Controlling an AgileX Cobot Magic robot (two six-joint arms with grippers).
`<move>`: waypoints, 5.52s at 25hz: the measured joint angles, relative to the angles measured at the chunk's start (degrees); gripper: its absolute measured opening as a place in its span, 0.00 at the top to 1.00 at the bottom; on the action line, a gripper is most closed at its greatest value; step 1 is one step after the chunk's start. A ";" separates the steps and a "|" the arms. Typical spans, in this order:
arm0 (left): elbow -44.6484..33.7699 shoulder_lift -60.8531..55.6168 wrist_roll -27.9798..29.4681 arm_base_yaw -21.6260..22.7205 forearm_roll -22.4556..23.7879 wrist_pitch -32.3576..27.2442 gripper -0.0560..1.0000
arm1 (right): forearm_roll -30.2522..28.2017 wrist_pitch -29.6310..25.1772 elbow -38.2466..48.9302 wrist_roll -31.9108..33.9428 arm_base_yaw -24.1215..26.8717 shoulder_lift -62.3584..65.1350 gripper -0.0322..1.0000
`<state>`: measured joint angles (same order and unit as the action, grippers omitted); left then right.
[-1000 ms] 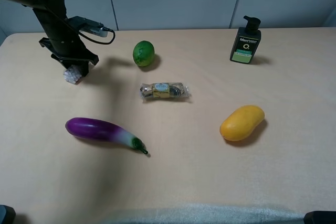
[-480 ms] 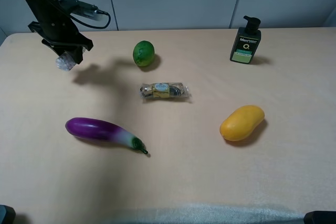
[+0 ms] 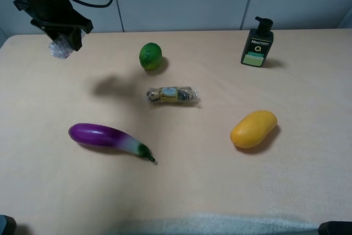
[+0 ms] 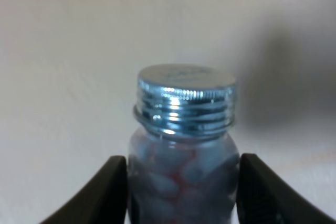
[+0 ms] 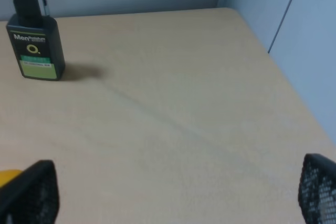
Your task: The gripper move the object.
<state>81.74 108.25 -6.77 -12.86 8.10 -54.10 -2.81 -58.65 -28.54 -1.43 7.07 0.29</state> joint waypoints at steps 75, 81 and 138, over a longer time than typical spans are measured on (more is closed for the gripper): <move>-45.21 -8.70 20.90 -3.78 5.74 35.04 0.45 | 0.00 0.00 0.00 0.00 0.00 0.00 0.30; -45.21 -8.70 20.90 -3.78 5.74 36.48 0.45 | 0.00 0.00 0.00 0.00 0.00 0.00 0.30; -40.99 -10.78 22.87 -3.78 5.58 30.76 0.31 | 0.00 0.00 0.00 0.00 0.00 0.00 0.30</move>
<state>40.76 97.47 16.10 -16.64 13.68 -23.33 -2.81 -58.65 -28.54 -1.43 7.07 0.29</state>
